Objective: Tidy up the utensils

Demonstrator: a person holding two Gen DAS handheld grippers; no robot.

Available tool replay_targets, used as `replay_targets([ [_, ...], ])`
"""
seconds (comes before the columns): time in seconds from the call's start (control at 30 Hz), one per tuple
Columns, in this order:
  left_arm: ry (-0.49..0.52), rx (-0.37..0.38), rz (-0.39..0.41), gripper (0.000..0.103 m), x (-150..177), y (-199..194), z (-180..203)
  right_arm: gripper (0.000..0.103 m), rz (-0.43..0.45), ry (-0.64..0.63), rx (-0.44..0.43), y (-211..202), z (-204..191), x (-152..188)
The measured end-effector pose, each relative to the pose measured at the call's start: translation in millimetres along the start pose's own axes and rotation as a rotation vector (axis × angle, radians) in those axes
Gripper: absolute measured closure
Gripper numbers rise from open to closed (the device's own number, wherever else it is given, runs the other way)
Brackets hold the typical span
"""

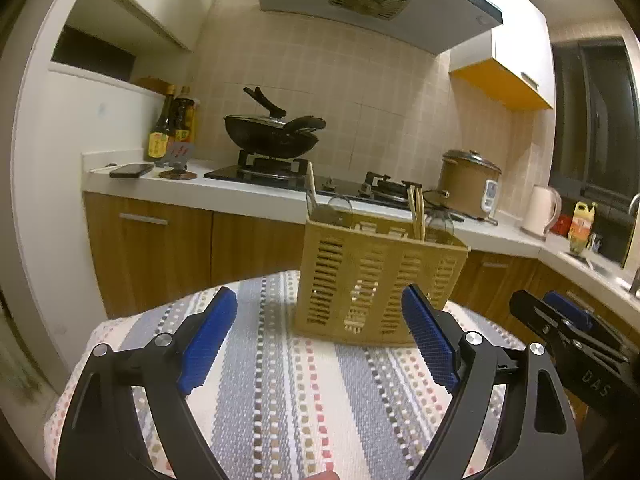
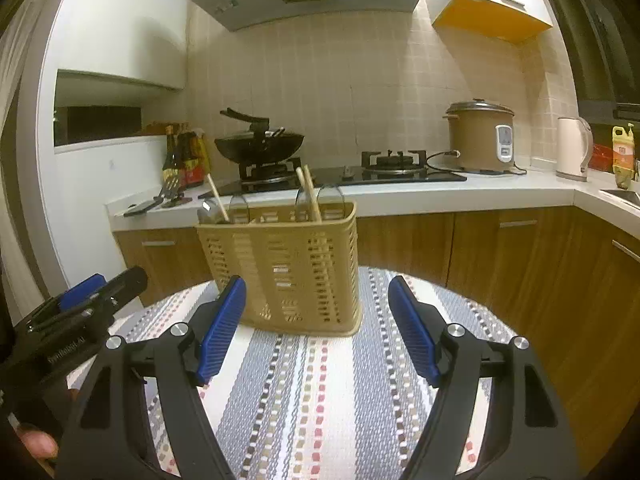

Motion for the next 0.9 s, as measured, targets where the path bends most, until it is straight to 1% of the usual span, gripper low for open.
replay_targets([
  [0.1, 0.053, -0.045, 0.052, 0.021, 11, -4, 6, 0.033, 0.01, -0.003, 0.018, -2, -2, 6],
  [0.13, 0.089, -0.068, 0.069, 0.021, 15, -4, 9, 0.033, 0.018, -0.014, 0.028, -3, -3, 8],
  [0.2, 0.129, -0.08, 0.064, 0.021, 18, -3, 13, 0.033, 0.025, -0.027, 0.041, -4, -4, 8],
  [0.33, 0.105, -0.075, 0.079, 0.018, 18, -7, 13, 0.033, 0.037, -0.016, 0.047, -6, 0, 8],
  [0.43, 0.099, -0.096, 0.097, 0.018, 17, -11, 11, 0.033, 0.052, 0.009, 0.055, -10, 4, 5],
  [0.57, 0.055, -0.083, 0.079, 0.018, 13, -9, 7, 0.033, 0.058, 0.02, 0.06, -16, 8, 2],
  [0.63, 0.051, -0.085, 0.073, 0.018, 10, -11, 6, 0.033, 0.059, 0.017, 0.065, -20, 7, 0],
  [0.8, 0.017, -0.078, 0.077, 0.017, -3, -33, 4, 0.033, 0.063, 0.004, 0.069, -40, 1, -10],
  [0.9, 0.019, -0.067, 0.068, 0.015, -8, -48, 6, 0.029, 0.08, 0.014, 0.064, -55, -2, -16],
])
Point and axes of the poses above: each gripper's, at about its wrist camera, not at the fingertips, and y roughly the way its jaws point, z to its right, x to its underside, the point moved 2 cm from there along y, roughly the way its jaws point, and after that the axes turned 6 degrees about -x, right-handed, at the moved point
